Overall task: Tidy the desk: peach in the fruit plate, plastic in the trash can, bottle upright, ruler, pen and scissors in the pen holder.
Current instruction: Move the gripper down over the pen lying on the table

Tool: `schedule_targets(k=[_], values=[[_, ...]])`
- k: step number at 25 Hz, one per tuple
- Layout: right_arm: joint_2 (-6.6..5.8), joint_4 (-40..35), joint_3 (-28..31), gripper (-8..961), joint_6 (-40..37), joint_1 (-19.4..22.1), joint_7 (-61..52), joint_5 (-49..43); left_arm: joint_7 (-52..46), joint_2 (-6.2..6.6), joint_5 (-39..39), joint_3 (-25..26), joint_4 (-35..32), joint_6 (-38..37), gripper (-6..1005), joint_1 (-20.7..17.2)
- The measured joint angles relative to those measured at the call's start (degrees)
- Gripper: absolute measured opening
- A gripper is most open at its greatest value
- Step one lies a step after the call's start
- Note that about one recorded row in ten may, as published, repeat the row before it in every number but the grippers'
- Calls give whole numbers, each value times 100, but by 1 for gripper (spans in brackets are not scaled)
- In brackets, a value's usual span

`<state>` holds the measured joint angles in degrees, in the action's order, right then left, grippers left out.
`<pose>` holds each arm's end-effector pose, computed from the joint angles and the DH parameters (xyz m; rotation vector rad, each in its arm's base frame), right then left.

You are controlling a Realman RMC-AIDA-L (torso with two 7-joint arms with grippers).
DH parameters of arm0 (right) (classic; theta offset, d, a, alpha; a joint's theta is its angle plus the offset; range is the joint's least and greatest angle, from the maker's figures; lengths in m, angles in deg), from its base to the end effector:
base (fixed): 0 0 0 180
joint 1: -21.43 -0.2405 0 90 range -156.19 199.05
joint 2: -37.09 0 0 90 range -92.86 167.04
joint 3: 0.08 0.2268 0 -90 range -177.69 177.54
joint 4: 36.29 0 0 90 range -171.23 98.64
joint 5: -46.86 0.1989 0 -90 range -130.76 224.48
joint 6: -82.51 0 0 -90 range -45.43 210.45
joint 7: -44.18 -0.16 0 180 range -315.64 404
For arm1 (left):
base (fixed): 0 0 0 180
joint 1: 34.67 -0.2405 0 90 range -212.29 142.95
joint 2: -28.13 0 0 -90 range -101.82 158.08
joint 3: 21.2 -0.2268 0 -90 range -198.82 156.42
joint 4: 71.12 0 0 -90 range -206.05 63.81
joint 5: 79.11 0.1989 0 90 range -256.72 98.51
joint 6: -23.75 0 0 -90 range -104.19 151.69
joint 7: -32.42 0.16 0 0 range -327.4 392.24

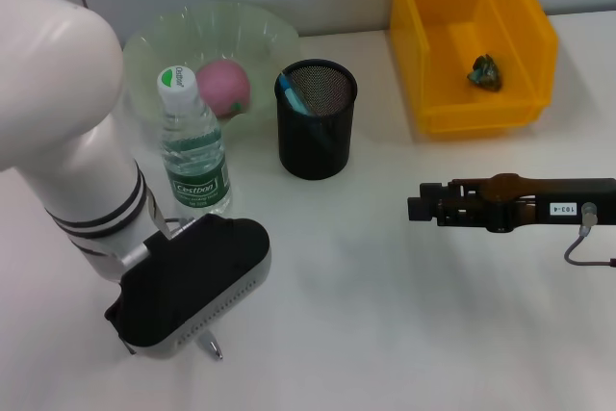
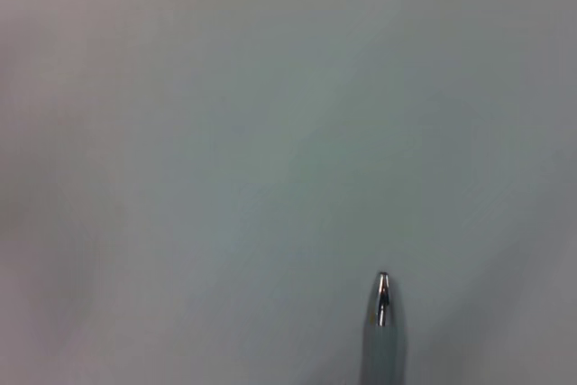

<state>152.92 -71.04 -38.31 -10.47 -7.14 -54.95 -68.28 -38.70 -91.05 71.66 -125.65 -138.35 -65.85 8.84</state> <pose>0.2453 0.3002 0.0134 -2.6465 1.1878 0.7751 -0.1624 0.3014 -0.0651 2.3527 -1.2559 -0.9439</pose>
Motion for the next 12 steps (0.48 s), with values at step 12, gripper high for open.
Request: schedule_targets(k=[12], values=[[1, -15, 0, 573, 0, -8, 0, 0, -115, 0, 90, -52, -57, 5, 696, 0]])
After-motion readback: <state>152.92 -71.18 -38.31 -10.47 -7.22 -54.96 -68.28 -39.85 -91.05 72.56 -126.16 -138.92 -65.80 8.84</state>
